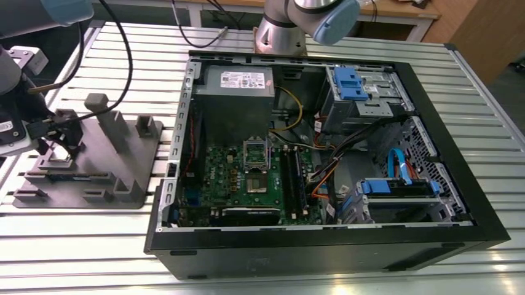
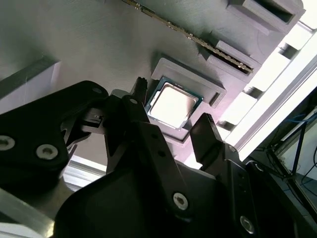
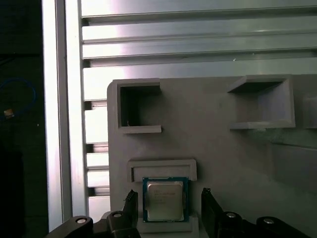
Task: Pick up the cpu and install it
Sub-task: 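Pick up the cpu and move it towards the insertion slot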
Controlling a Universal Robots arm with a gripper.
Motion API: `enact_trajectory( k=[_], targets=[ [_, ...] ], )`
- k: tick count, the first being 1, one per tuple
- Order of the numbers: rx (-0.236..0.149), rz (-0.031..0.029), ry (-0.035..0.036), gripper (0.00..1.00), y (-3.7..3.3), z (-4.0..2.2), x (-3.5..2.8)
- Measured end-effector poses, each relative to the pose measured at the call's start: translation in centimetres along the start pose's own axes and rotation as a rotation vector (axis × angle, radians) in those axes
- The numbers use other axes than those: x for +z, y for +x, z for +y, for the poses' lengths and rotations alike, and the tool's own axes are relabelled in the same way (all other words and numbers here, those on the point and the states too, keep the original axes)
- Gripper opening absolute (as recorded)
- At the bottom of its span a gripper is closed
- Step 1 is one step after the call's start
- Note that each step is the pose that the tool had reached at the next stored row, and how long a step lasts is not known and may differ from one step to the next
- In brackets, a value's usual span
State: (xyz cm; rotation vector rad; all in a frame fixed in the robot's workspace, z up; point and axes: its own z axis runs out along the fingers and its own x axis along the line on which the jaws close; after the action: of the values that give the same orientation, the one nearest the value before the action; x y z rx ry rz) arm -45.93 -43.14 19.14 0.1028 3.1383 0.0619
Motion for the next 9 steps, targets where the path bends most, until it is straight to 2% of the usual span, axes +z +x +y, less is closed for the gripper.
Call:
enact_trajectory(
  k=[9],
  targets=[
    [-0.016,0.0004,-0.0001,0.62,0.0,-0.01,0.29]
  ],
)
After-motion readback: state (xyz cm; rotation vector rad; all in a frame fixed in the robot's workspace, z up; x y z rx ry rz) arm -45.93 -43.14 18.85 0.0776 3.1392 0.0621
